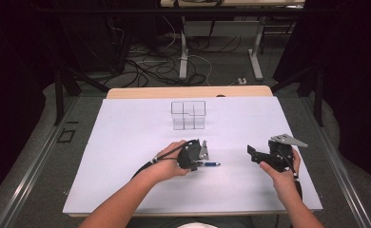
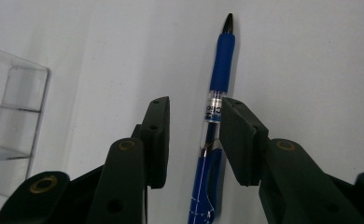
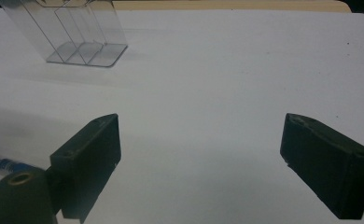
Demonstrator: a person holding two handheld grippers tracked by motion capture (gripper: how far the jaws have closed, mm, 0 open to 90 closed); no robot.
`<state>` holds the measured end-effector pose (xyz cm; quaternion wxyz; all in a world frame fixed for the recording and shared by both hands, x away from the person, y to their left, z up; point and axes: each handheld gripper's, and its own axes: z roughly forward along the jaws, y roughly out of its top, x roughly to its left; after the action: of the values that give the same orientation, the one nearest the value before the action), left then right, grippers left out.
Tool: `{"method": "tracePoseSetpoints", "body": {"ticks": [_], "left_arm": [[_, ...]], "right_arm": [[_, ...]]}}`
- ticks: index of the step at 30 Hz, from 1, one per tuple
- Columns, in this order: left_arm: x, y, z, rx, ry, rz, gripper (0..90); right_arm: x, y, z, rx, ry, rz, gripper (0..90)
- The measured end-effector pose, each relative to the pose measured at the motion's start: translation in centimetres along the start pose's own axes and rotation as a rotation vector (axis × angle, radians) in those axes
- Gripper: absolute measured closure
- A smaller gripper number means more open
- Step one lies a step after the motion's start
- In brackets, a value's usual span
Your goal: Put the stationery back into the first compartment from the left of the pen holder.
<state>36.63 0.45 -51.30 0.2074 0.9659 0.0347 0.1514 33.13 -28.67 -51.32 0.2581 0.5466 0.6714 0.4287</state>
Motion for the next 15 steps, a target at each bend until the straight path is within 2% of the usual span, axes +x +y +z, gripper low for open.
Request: {"method": "tracePoseSetpoints", "body": {"ticks": [15], "left_arm": [[-0.2,0.2,1.2,0.037,-0.029,0.002,67.2]], "right_arm": [[0.0,-0.1,0.1,0.005,0.001,0.006,11.9]]}}
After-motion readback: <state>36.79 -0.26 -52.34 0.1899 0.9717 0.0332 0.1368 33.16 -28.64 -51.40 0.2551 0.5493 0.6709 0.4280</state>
